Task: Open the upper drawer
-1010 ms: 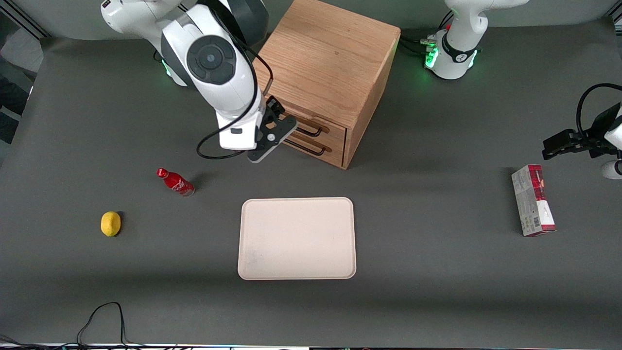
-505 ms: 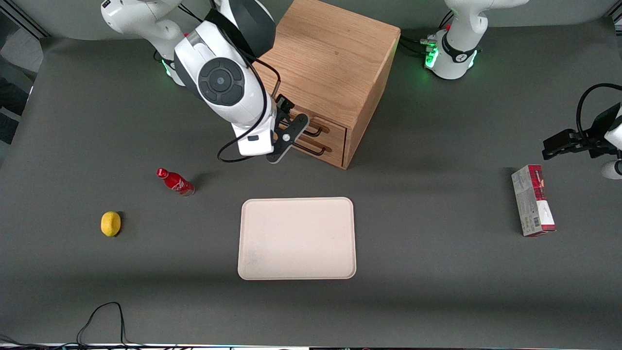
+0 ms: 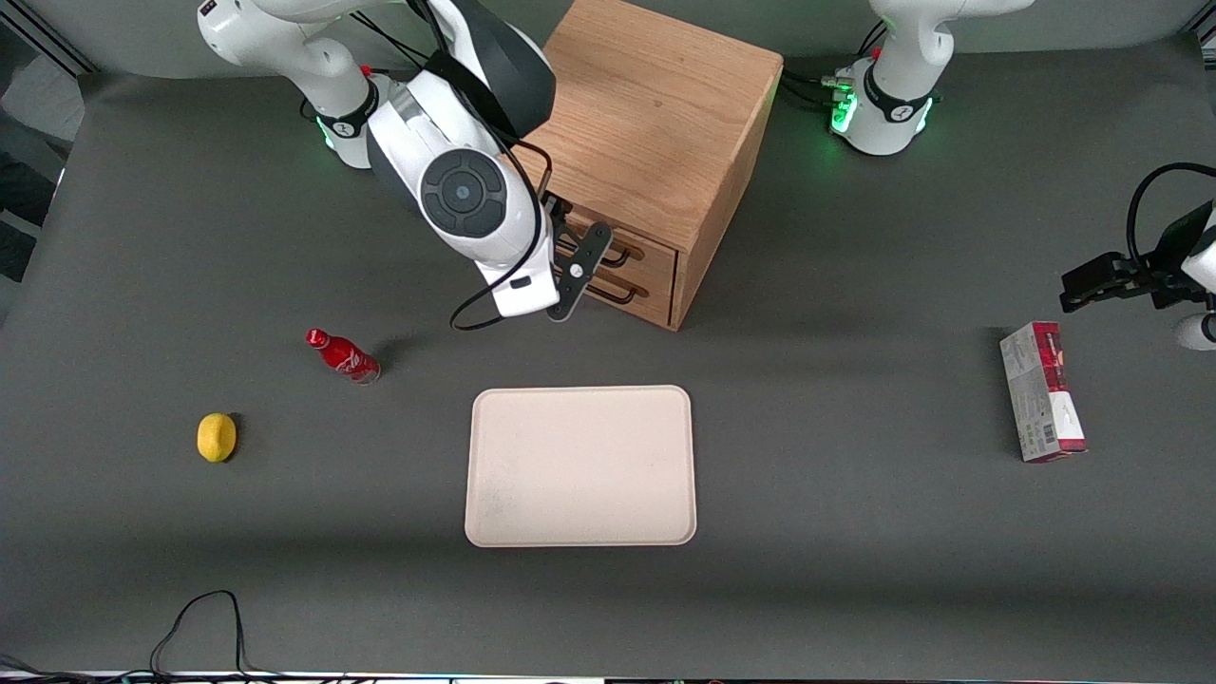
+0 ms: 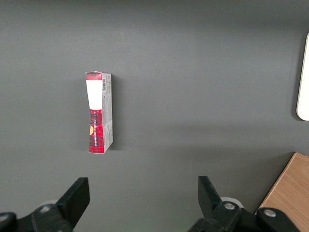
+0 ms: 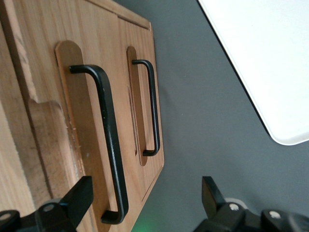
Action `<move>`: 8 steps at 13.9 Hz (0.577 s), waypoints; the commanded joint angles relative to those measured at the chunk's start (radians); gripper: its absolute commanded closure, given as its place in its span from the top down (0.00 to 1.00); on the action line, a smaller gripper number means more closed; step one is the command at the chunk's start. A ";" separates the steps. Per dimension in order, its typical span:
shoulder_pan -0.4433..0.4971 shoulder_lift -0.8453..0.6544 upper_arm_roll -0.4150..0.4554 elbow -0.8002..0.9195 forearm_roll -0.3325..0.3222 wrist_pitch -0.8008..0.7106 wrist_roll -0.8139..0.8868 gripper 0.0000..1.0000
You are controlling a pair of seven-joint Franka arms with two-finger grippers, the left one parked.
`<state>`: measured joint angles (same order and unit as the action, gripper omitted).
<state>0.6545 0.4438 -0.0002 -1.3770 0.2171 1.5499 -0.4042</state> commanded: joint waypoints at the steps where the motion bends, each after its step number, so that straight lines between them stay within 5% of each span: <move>1: 0.011 0.000 -0.011 -0.014 0.025 -0.004 -0.036 1.00; 8: 0.022 0.021 -0.009 -0.031 0.042 0.025 -0.028 1.00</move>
<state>0.6629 0.4586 0.0002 -1.4028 0.2288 1.5549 -0.4137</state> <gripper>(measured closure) 0.000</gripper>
